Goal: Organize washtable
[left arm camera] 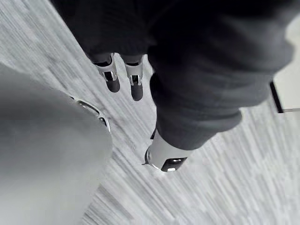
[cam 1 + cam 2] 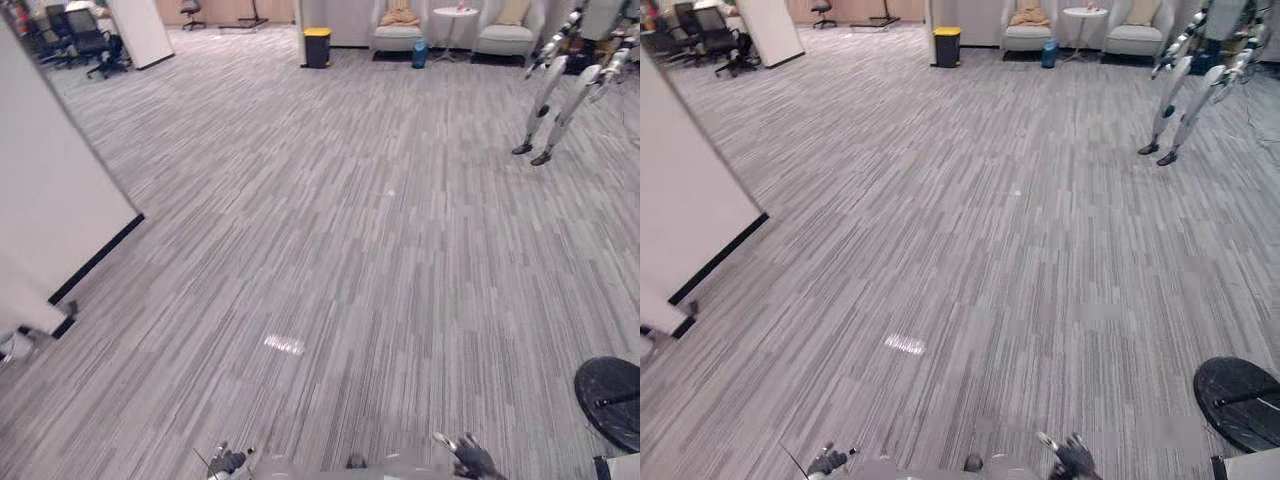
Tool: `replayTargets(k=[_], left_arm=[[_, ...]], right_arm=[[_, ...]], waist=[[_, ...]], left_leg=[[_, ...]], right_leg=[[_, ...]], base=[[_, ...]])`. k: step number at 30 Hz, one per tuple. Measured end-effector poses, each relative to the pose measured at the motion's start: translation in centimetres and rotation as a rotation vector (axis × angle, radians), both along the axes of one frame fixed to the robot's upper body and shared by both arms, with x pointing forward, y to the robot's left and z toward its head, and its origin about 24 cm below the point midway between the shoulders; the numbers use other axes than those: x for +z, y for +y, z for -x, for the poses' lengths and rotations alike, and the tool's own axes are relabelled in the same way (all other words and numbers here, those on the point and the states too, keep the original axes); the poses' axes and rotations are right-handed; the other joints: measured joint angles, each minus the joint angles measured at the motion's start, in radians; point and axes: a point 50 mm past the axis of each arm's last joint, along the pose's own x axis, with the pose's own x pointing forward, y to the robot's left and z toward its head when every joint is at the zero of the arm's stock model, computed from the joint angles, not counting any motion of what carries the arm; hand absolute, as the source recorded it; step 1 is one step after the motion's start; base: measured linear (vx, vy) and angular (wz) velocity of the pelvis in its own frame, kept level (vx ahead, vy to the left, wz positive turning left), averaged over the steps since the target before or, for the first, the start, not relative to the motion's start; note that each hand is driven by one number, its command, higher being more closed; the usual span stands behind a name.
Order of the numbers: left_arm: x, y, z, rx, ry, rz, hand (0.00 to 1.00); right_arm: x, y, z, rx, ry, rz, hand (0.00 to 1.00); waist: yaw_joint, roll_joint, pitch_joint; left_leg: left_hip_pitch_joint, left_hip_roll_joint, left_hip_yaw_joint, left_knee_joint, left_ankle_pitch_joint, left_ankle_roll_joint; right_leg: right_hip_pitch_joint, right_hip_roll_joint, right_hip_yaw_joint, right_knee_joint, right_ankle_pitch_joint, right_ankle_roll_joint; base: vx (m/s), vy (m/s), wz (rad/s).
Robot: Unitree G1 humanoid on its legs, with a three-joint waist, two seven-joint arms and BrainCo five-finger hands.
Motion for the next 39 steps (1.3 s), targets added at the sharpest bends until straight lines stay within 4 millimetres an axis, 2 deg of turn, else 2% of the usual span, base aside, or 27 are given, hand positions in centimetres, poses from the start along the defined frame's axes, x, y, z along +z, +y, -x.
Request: replayTargets(k=[1, 2, 3, 4, 5, 6, 7, 8, 9, 10, 20, 23, 24, 25, 26, 27, 28, 29, 30, 32, 33, 34, 35, 36, 37, 38, 39], left_arm=[[0.0, -0.2, 0.1, 0.01, 0.0, 0.006, 0.0], [-0.1, -0.5, 0.1, 0.021, 0.002, 0.006, 0.0], [-0.1, -0.6, 0.1, 0.033, -0.002, 0.008, 0.0], [-0.1, -0.8, 0.0, 0.035, -0.006, 0.015, 0.0], [-0.1, -1.0, -0.4, 0.036, -0.014, 0.02, 0.0], [-0.1, -1.2, -0.6, 0.028, -0.017, 0.024, 0.0], [-0.1, -1.4, -0.8, 0.019, -0.018, 0.026, 0.0], [-0.2, -1.7, -0.9, 0.003, -0.015, 0.03, 0.0], [-0.4, -2.1, -0.6, -0.021, 0.005, 0.043, 0.0], [-0.1, -1.4, -0.8, -0.148, -0.002, -0.016, 0.0], [-0.1, -1.2, -0.7, -0.113, -0.005, -0.014, 0.0], [0.1, -0.4, -0.9, -0.065, -0.023, -0.026, 0.0], [0.3, -0.2, -1.3, -0.065, -0.041, -0.036, 0.0], [0.4, 0.0, -1.5, -0.059, -0.051, -0.043, 0.0], [0.4, -0.3, -1.6, -0.056, -0.051, -0.036, 0.0], [0.4, -0.3, -2.0, -0.027, -0.065, -0.026, 0.0], [0.6, 0.4, -2.2, -0.039, -0.06, -0.045, 0.0], [0.6, 0.7, -2.1, -0.046, -0.055, -0.055, 0.0], [0.6, 1.1, -2.0, -0.055, -0.047, -0.065, 0.0], [0.6, 0.7, -2.3, -0.086, -0.041, -0.057, 0.0], [0.5, 0.4, -2.5, -0.105, -0.04, -0.055, 0.0], [0.5, 0.4, -2.4, -0.112, -0.036, -0.057, 0.0], [0.4, 0.3, -2.0, -0.122, -0.018, -0.059, 0.0], [0.2, 0.2, -1.3, -0.108, 0.001, -0.052, 0.0], [0.2, 0.2, -1.2, -0.078, 0.001, -0.046, 0.0], [0.1, -0.5, -1.3, -0.071, -0.002, -0.024, 0.0], [0.0, -0.8, -1.1, -0.065, -0.001, -0.015, 0.0]], right_arm=[[0.1, 0.3, -0.6, 0.008, -0.015, -0.005, 0.0], [0.3, 0.5, -1.5, 0.017, -0.038, -0.006, 0.0], [0.5, 1.0, -2.3, 0.036, -0.054, -0.012, 0.0], [0.6, 1.2, -2.5, 0.045, -0.059, -0.014, 0.0], [0.6, 1.6, -2.7, 0.065, -0.064, -0.019, 0.0], [0.5, 1.5, -2.4, 0.067, -0.058, -0.017, 0.0], [0.4, 1.3, -1.9, 0.063, -0.045, -0.012, 0.0], [0.1, 1.0, -0.9, 0.06, -0.022, -0.005, 0.0], [-0.2, 0.3, 0.8, 0.05, 0.015, 0.012, 0.0], [-1.2, 1.4, 3.1, 0.018, 0.097, -0.042, 0.0], [-1.2, 1.5, 3.1, 0.012, 0.097, -0.046, 0.0], [-1.2, 1.6, 3.2, -0.013, 0.093, -0.057, 0.0], [-1.2, 1.5, 3.4, -0.045, 0.091, -0.06, 0.0], [-1.3, 1.2, 4.1, -0.052, 0.104, -0.054, 0.0], [-1.2, 0.9, 3.8, -0.049, 0.094, -0.044, 0.0], [-1.0, 0.9, 3.0, -0.033, 0.071, -0.04, 0.0], [-0.8, 0.9, 2.6, -0.035, 0.04, -0.05, 0.0], [-0.7, 1.0, 2.4, -0.036, 0.03, -0.051, 0.0], [-0.8, 1.3, 2.4, -0.035, 0.032, -0.058, 0.0], [-0.8, 1.3, 2.5, -0.062, 0.025, -0.06, 0.0], [-0.8, 1.0, 2.6, -0.084, 0.026, -0.058, 0.0], [-0.8, 0.9, 2.7, -0.084, 0.027, -0.057, 0.0], [-0.8, 0.8, 2.6, -0.091, 0.031, -0.056, 0.0], [-0.8, 0.6, 2.6, -0.094, 0.035, -0.053, 0.0], [-0.9, 0.5, 2.8, -0.092, 0.049, -0.052, 0.0], [-0.8, -0.2, 2.5, -0.05, 0.054, -0.025, 0.0], [-0.7, -0.1, 2.4, -0.023, 0.054, -0.019, 0.0]], waist=[[0.003, 0.0, 0.0], [0.004, 0.005, 0.0], [0.012, 0.008, -0.001], [0.019, 0.007, -0.002], [0.027, 0.007, -0.003], [0.024, 0.01, -0.004], [0.025, 0.015, -0.006], [0.026, 0.028, -0.012], [0.021, 0.054, -0.022], [0.03, -0.022, -0.045], [0.034, -0.03, -0.041], [0.049, -0.044, -0.031], [0.057, -0.055, -0.024], [0.053, -0.059, -0.024], [0.057, -0.043, -0.018], [0.071, -0.043, 0.002], [0.067, -0.043, 0.025], [0.063, -0.053, 0.03], [0.054, -0.065, 0.031], [0.049, -0.07, 0.032], [0.046, -0.068, 0.03], [0.042, -0.068, 0.03], [0.02, -0.062, 0.026], [0.014, -0.049, 0.015], [0.014, -0.05, 0.005], [0.019, -0.017, -0.008], [0.024, -0.004, -0.009]], left_leg=[[-0.001, -0.001, -0.007, -0.052, -0.01, 0.012], [-0.011, -0.027, -0.057, -0.203, -0.023, 0.016], [-0.007, -0.078, -0.155, -0.393, -0.042, 0.007], [-0.008, -0.106, -0.214, -0.493, -0.046, 0.005], [-0.017, -0.157, -0.331, -0.645, -0.045, 0.003], [-0.03, -0.191, -0.395, -0.728, -0.037, -0.001], [-0.032, -0.199, -0.404, -0.76, -0.022, -0.014], [-0.03, -0.203, -0.393, -0.797, 0.042, -0.018], [-0.016, -0.184, -0.354, -0.812, 0.086, 0.002], [0.152, -0.261, -0.195, -1.156, 0.204, 0.033], [0.13, -0.263, -0.19, -1.133, 0.187, 0.049], [0.059, -0.269, -0.115, -0.947, 0.076, 0.089], [0.019, -0.268, -0.053, -0.806, 0.01, 0.114], [0.002, -0.268, -0.002, -0.693, -0.058, 0.121], [0.01, -0.252, 0.0, -0.68, -0.103, 0.11], [0.017, -0.243, 0.01, -0.661, -0.169, 0.103], [0.055, -0.246, 0.011, -0.666, -0.187, 0.111], [0.08, -0.246, 0.01, -0.677, -0.192, 0.109], [0.123, -0.244, 0.003, -0.717, -0.194, 0.105], [0.19, -0.242, -0.007, -0.79, -0.182, 0.085], [0.219, -0.244, -0.01, -0.829, -0.175, 0.078], [0.229, -0.245, -0.01, -0.843, -0.17, 0.079], [0.252, -0.246, -0.026, -0.866, -0.176, 0.067], [0.277, -0.24, -0.035, -0.867, -0.184, 0.045], [0.251, -0.228, -0.037, -0.734, -0.197, 0.023], [0.189, -0.18, -0.037, -0.551, -0.185, -0.007], [0.155, -0.164, -0.038, -0.455, -0.152, -0.02]], right_leg=[[0.028, -0.002, 0.023, -0.017, -0.005, 0.009], [0.066, -0.004, 0.064, -0.038, -0.016, 0.026], [0.07, -0.005, 0.111, -0.038, -0.026, 0.042], [0.066, -0.007, 0.134, -0.037, -0.031, 0.05], [0.06, -0.009, 0.171, -0.033, -0.043, 0.067], [0.061, -0.01, 0.192, -0.027, -0.06, 0.094], [0.064, -0.009, 0.199, -0.019, -0.072, 0.111], [0.074, 0.0, 0.209, -0.004, -0.093, 0.13], [0.088, 0.023, 0.23, 0.03, -0.146, 0.132], [0.043, -0.084, 0.317, 0.033, -0.186, 0.168], [0.051, -0.093, 0.284, 0.026, -0.182, 0.162], [0.044, -0.134, 0.216, 0.031, -0.211, 0.198], [0.041, -0.162, 0.175, 0.069, -0.258, 0.219], [0.032, -0.183, 0.136, 0.158, -0.301, 0.273], [-0.018, -0.174, 0.119, 0.28, -0.307, 0.28], [-0.18, -0.179, 0.097, 0.608, -0.277, 0.272], [-0.286, -0.201, 0.087, 0.827, -0.221, 0.25], [-0.316, -0.207, 0.074, 0.871, -0.223, 0.253], [-0.361, -0.222, 0.034, 0.873, -0.227, 0.254], [-0.403, -0.246, -0.053, 0.732, -0.227, 0.254], [-0.403, -0.247, -0.093, 0.579, -0.22, 0.252], [-0.403, -0.244, -0.103, 0.511, -0.217, 0.247], [-0.396, -0.232, -0.122, 0.426, -0.188, 0.199], [-0.376, -0.211, -0.148, 0.382, -0.163, 0.17], [-0.326, -0.189, -0.157, 0.304, -0.117, 0.13], [-0.267, -0.163, -0.162, 0.267, -0.115, 0.119], [-0.24, -0.152, -0.16, 0.239, -0.122, 0.115]], base=[[0.42, -0.06, -1.06], [0.38, 0.015, -1.09], [0.43, 0.077, -1.1], [0.34, 0.106, -1.17], [0.41, 0.159, -0.95], [0.34, 0.143, -0.81], [0.33, 0.158, -0.51], [0.34, 0.223, -0.45], [0.28, 0.188, -0.34], [0.24, 0.134, -0.19], [0.04, -0.042, 0.02], [-0.01, -0.008, 0.15], [0.06, 0.039, 0.64], [0.11, 0.046, 0.65], [0.12, 0.083, 0.32], [0.11, 0.098, -0.06], [0.1, 0.105, -0.11], [0.15, 0.093, 0.03], [0.26, 0.105, 0.06], [0.29, 0.078, 0.1], [0.28, 0.012, 0.15], [0.47, -0.025, 0.37], [0.38, -0.07, 0.43], [0.71, -0.18, 0.58], [0.75, -0.205, 0.29], [0.76, -0.203, 0.13], [0.47, -0.128, -0.2]])
